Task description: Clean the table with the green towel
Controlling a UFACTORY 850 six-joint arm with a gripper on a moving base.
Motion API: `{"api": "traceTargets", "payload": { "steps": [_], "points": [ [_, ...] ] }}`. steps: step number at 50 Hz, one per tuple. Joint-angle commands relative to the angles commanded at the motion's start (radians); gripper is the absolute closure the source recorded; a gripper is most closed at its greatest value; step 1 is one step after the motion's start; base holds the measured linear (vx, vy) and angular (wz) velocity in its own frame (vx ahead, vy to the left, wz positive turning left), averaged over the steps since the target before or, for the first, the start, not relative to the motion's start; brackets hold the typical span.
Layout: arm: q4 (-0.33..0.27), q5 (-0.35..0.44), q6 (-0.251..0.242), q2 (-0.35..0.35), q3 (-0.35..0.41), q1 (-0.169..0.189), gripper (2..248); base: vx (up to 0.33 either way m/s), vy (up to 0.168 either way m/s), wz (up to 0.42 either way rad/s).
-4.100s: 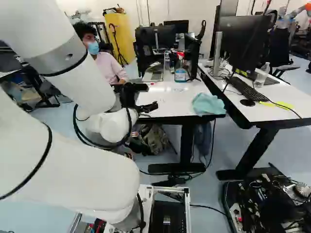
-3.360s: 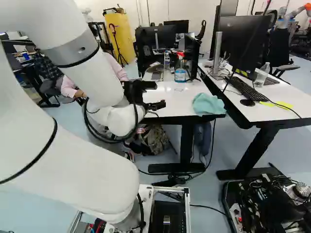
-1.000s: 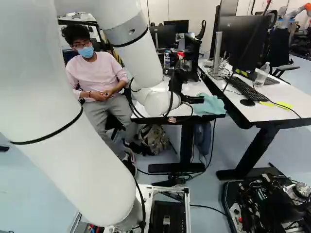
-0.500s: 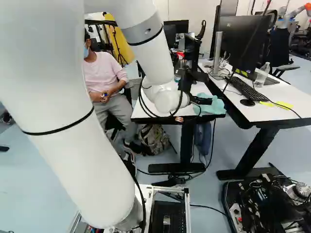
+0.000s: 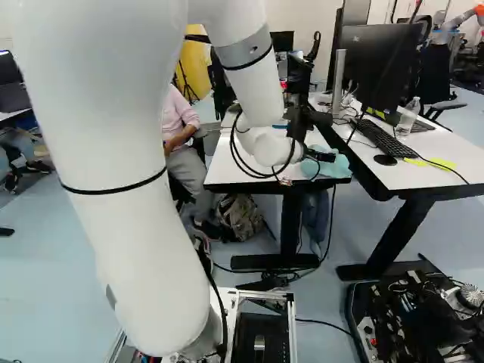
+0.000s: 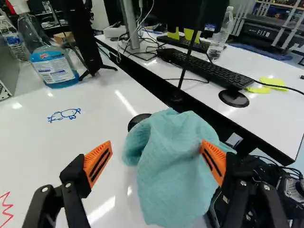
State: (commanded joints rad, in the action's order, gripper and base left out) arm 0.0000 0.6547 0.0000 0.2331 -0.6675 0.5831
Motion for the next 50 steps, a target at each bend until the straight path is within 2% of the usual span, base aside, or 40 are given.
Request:
{"api": "traceTargets", "payload": {
  "steps": [26, 50],
  "points": [
    [0.000, -0.093, 0.000, 0.044, -0.052, 0.040, 3, 0.000, 0.000, 0.000],
    [0.000, -0.099, 0.000, 0.046, -0.054, 0.041, 3, 0.000, 0.000, 0.000]
  ]
}}
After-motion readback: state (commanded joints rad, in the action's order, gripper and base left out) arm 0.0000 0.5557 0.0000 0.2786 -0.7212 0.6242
